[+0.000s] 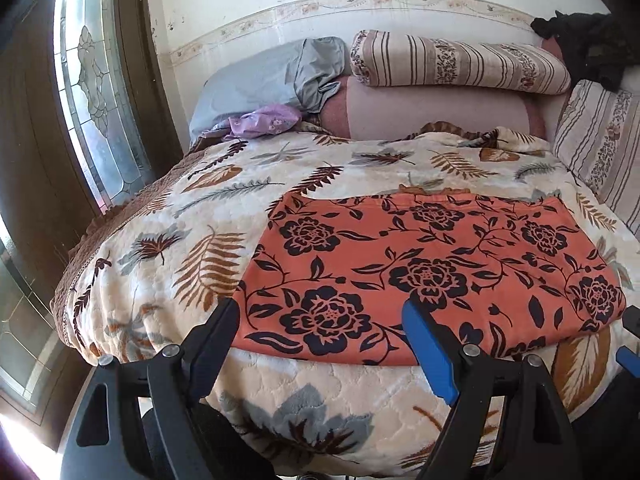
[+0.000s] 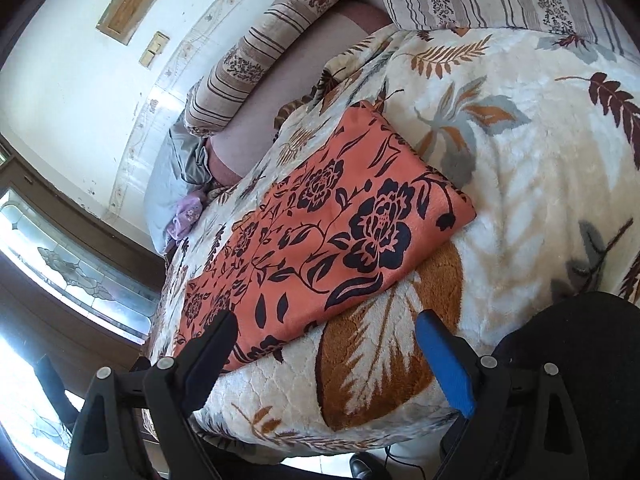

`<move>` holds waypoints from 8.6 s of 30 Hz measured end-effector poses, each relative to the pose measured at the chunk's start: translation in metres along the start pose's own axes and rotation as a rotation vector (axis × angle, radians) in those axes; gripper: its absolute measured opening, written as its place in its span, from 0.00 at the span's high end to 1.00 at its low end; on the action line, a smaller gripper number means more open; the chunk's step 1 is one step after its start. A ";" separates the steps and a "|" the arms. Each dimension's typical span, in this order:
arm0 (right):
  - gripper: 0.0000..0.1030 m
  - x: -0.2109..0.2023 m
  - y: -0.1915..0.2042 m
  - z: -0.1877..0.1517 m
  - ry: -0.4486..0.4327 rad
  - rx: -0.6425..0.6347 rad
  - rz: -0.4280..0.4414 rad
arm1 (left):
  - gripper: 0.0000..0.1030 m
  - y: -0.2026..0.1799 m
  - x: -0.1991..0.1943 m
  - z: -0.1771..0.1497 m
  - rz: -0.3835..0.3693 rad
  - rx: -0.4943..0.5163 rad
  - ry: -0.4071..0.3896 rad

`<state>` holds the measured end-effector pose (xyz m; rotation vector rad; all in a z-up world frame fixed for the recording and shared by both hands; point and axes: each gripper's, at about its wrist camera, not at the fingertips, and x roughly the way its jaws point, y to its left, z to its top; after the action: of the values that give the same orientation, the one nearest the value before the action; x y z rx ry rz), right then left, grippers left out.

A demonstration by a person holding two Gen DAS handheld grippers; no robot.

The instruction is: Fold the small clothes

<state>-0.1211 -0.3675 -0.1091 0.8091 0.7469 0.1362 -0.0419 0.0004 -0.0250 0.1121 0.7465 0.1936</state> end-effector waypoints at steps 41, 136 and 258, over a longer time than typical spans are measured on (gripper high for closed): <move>0.11 0.050 -0.051 0.059 0.093 0.423 0.034 | 0.19 0.013 0.057 0.047 -0.016 -0.040 0.012; 0.89 0.155 0.277 -0.068 0.275 -0.721 0.097 | 0.17 0.106 0.211 0.101 -0.729 -0.574 0.490; 0.17 0.098 0.109 -0.075 0.159 -0.397 -0.165 | 0.09 0.119 0.095 -0.042 -0.068 -0.274 0.195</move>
<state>-0.0798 -0.2089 -0.1214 0.3596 0.8976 0.1949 -0.0184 0.1386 -0.0988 -0.1949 0.9091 0.2424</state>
